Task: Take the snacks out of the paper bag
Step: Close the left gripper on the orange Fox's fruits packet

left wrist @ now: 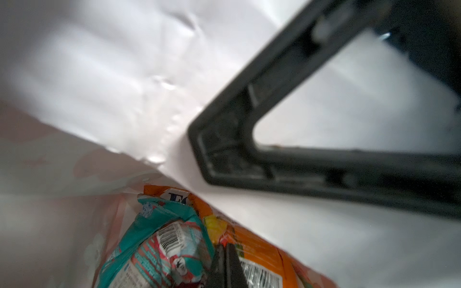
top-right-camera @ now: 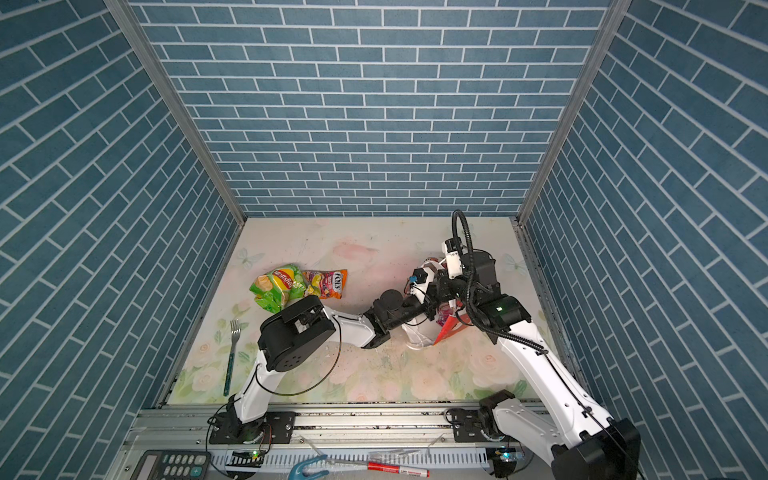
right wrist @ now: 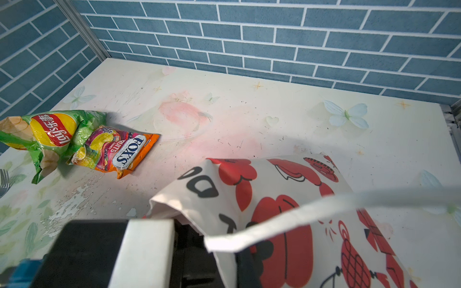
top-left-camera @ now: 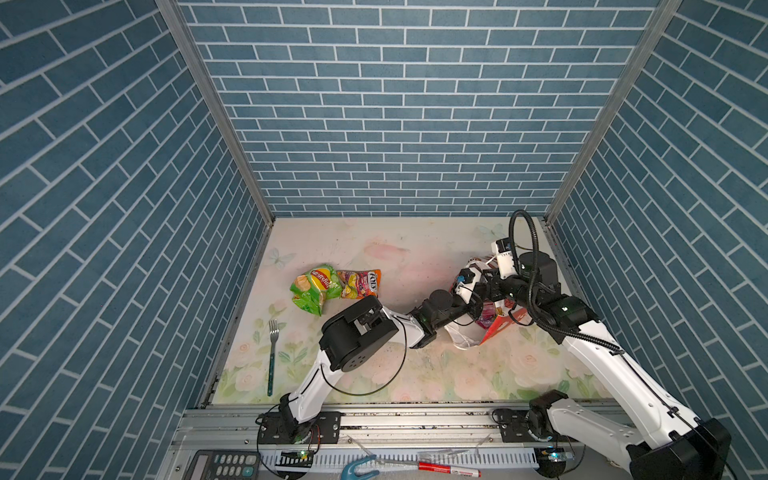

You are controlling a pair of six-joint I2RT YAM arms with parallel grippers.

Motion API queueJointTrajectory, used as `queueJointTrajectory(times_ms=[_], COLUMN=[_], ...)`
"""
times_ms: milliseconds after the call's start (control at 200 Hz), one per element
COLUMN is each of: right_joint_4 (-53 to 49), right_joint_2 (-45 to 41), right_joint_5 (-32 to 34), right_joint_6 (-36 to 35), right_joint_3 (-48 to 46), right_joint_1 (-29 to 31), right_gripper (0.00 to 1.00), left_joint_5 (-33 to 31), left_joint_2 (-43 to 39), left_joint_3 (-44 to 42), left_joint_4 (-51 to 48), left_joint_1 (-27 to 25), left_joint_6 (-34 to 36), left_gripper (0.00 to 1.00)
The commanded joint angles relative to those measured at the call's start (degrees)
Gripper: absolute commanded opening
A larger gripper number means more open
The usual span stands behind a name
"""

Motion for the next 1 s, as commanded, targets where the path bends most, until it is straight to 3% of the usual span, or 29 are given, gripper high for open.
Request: queueJointTrajectory(times_ms=[0, 665, 995], right_joint_4=[3.6, 2.3, 1.9], right_joint_2=[-2.2, -3.2, -1.2], right_joint_5=[1.5, 1.7, 2.6], right_joint_6=[1.1, 2.3, 4.8], right_joint_3=[0.5, 0.0, 0.2], right_joint_1=[0.0, 0.0, 0.0], right_gripper=[0.00, 0.00, 0.00], left_joint_5=[-1.7, -5.6, -11.8], left_joint_2=[-2.2, -15.1, -19.5], left_joint_3=[-1.8, -16.6, -22.6], left_joint_4=[2.0, 8.1, 8.4], left_joint_1=[0.2, 0.1, 0.3], left_joint_6=[1.4, 2.8, 4.3], left_gripper=[0.00, 0.00, 0.00])
